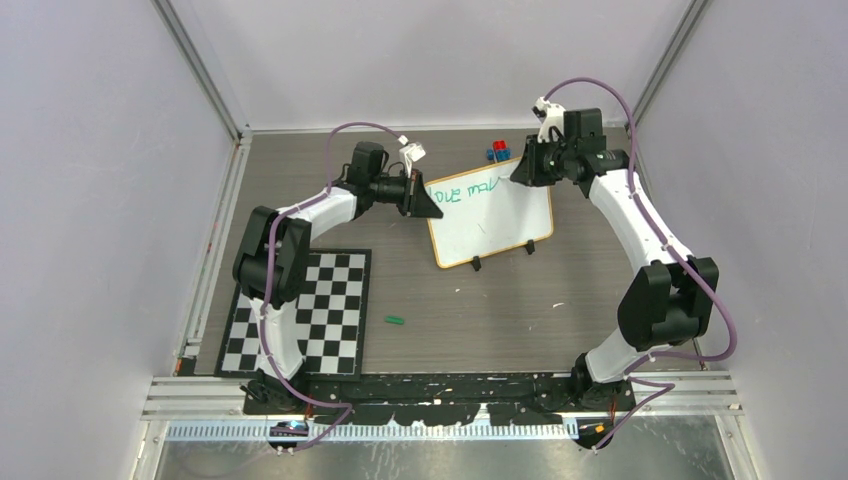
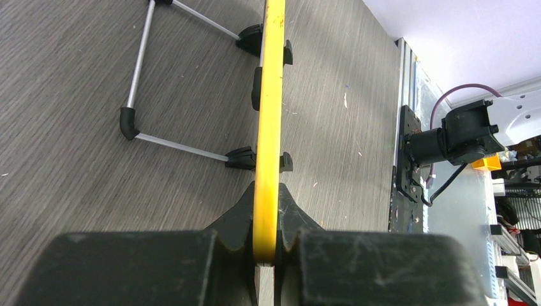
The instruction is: Write a sentence on the whiteboard
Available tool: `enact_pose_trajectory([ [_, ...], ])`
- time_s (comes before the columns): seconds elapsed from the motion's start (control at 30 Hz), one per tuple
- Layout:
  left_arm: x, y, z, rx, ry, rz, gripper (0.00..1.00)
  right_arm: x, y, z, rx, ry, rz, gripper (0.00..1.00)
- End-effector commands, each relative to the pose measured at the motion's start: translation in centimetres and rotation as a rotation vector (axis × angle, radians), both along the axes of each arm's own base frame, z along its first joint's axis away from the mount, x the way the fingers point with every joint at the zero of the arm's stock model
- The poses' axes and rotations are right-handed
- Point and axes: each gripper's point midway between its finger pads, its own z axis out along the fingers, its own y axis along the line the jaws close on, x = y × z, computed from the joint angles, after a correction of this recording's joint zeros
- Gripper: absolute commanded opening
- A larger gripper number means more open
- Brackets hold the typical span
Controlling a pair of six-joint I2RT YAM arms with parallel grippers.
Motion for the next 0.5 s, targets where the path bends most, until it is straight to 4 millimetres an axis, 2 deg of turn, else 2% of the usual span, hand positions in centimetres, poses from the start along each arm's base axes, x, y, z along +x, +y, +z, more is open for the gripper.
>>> enact_pose_trajectory([
  [0.0,-0.1,0.1,-0.7,0.022,0.005,0.014,0.0,1.5,0.0,3.7,0.019,-0.111,-0.016,0.0],
  [0.47,-0.2,0.1,-0.8,0.021,0.009,0.015,0.0,0.3,1.1,0.9,0.02,-0.033,0.021,0.0],
])
